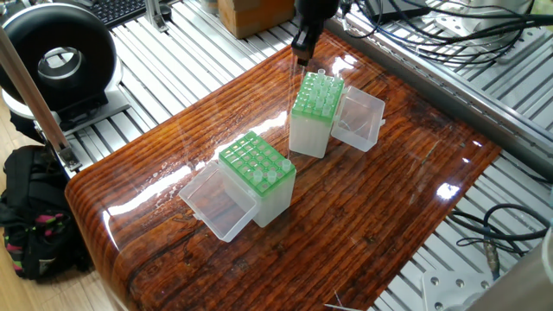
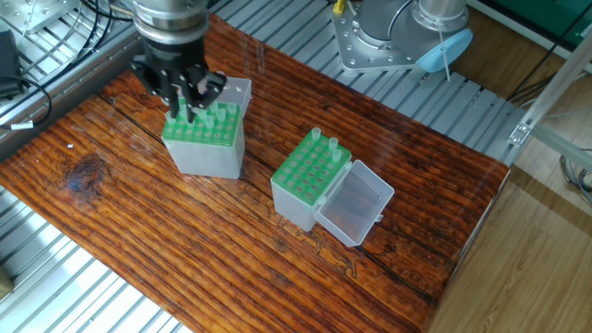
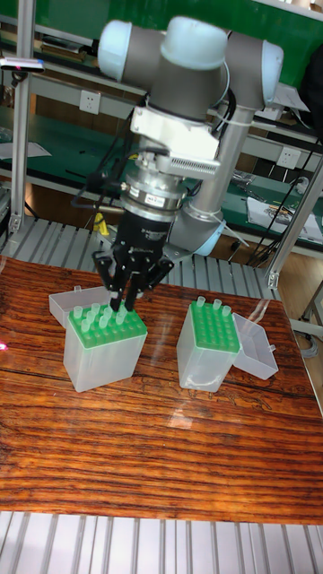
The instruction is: Transfer all large pipette tips from one holder to another
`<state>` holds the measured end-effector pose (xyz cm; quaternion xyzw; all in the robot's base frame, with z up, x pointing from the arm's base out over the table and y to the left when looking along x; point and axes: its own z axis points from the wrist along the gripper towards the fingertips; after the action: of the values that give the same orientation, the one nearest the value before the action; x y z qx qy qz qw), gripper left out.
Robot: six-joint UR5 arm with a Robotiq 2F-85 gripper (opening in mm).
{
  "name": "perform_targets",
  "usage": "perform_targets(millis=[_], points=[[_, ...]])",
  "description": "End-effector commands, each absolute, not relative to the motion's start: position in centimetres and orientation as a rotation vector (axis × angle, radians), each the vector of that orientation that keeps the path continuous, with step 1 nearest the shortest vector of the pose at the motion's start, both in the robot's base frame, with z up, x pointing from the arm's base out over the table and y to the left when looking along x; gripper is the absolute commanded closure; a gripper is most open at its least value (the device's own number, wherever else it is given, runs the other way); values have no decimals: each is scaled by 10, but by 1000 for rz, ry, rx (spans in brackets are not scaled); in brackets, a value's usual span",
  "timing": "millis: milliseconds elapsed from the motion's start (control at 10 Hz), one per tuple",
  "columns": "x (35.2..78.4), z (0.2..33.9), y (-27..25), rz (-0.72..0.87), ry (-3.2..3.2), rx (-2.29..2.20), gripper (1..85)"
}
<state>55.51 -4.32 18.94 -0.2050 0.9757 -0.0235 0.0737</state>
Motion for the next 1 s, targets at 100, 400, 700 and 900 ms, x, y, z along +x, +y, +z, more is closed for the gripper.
perform_targets(millis=[100, 400, 700, 900], points=[[540, 173, -19, -33, 2923, -569, 577], [537, 165, -34, -80, 2932, -601, 587], [536, 156, -37, -78, 2927, -670, 590], [538, 154, -43, -85, 2927, -687, 590]])
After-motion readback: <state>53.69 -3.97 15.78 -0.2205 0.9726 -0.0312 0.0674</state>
